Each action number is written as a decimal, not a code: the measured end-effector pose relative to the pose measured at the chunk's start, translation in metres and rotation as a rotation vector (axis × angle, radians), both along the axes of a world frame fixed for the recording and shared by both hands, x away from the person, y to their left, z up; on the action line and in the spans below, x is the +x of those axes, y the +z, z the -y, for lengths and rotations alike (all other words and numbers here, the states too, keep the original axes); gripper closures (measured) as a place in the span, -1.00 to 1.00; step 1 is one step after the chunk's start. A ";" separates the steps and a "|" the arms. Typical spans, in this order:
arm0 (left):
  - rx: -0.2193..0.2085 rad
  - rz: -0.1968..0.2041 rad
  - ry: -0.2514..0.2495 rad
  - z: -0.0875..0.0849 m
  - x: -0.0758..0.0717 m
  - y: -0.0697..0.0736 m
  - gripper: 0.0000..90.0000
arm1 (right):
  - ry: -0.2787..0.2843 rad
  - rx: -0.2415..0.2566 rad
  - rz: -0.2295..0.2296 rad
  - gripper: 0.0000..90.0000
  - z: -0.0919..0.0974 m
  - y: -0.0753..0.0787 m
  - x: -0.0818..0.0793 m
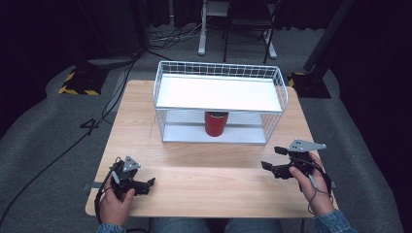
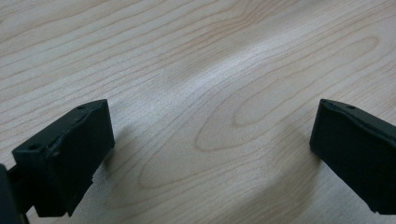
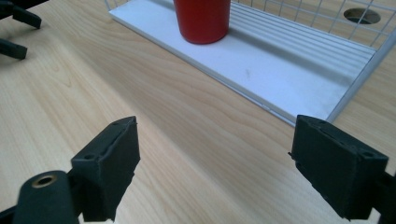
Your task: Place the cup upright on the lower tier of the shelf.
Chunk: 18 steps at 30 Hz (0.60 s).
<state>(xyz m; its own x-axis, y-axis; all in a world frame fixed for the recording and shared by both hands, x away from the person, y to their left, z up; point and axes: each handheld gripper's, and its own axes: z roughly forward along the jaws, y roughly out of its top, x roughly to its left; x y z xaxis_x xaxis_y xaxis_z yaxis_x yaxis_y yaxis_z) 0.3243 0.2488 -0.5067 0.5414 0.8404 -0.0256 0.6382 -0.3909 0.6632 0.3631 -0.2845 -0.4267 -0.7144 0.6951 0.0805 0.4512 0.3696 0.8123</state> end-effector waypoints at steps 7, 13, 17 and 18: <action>0.000 0.000 0.001 0.000 0.000 0.000 -1.00 | -0.023 -0.008 -0.034 -0.65 0.021 -0.010 -0.008; 0.000 0.000 0.000 0.000 0.000 0.000 -1.00 | -0.060 -0.012 -0.058 -0.65 0.037 -0.022 -0.012; 0.001 0.000 0.001 0.000 0.000 0.000 -1.00 | -0.044 -0.020 -0.085 -0.65 0.048 -0.035 -0.013; 0.001 0.000 0.001 0.000 0.000 0.000 -1.00 | -0.054 -0.024 -0.088 -0.64 0.052 -0.040 -0.013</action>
